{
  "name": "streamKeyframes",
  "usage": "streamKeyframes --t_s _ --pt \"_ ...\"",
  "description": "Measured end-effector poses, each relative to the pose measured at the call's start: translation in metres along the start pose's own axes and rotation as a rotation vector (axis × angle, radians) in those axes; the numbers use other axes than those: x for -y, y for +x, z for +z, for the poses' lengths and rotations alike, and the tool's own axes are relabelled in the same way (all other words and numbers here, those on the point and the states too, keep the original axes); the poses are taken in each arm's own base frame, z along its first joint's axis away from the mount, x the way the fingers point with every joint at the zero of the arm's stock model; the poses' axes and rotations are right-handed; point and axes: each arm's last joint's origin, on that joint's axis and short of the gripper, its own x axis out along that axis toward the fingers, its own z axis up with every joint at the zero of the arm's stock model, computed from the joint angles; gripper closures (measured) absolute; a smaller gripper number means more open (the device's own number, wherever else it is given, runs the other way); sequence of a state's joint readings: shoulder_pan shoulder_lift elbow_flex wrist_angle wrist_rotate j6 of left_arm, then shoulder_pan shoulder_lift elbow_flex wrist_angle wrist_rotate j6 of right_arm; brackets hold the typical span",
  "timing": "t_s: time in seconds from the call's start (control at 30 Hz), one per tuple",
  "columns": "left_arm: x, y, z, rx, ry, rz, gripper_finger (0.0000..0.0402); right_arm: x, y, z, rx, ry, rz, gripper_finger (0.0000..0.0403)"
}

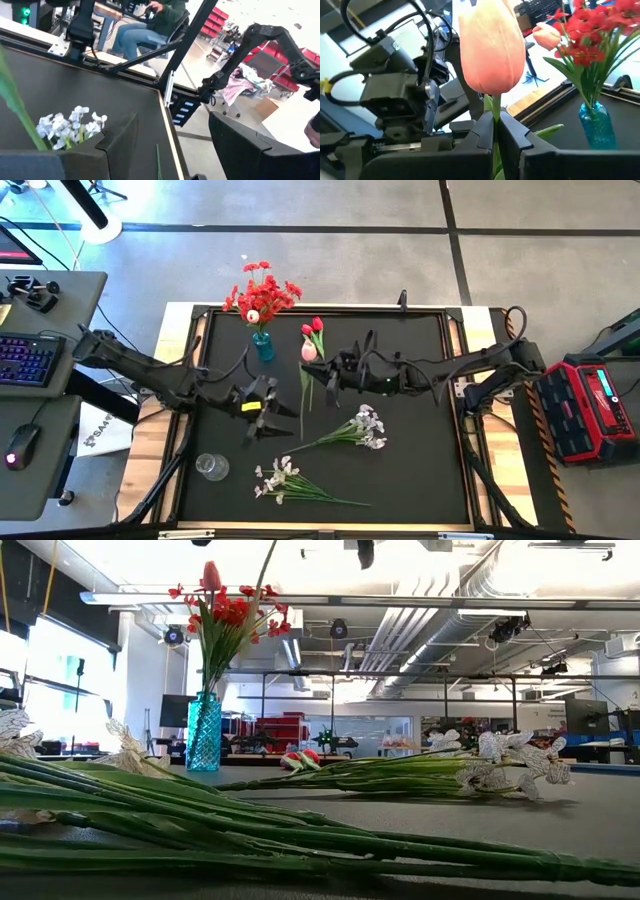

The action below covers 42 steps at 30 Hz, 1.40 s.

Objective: Sort flowers into vase by color
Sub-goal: Put the pink flower into the blue vase

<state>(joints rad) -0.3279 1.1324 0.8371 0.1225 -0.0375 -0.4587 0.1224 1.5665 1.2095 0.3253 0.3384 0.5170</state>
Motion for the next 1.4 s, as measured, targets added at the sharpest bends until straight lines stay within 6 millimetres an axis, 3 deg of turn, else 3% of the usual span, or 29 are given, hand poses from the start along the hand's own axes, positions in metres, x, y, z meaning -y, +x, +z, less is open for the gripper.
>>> streamKeyframes --t_s 0.43,0.67,1.07,1.4 --pt "-0.005 0.004 0.0 0.066 0.017 0.155 0.0173 -0.002 0.0 -0.001 -0.063 -0.056 0.122 0.0403" --pt "-0.008 0.008 -0.002 0.077 -0.001 0.209 0.0184 -0.01 -0.001 0.009 0.023 -0.081 0.243 0.0403" --pt "-0.009 -0.003 0.004 0.153 0.005 0.316 0.0199 -0.014 -0.003 0.006 -0.005 -0.092 0.275 0.0403" --pt "0.001 -0.005 0.002 0.134 0.061 0.254 0.0199 -0.013 -0.002 0.005 -0.011 -0.068 0.24 0.0403"
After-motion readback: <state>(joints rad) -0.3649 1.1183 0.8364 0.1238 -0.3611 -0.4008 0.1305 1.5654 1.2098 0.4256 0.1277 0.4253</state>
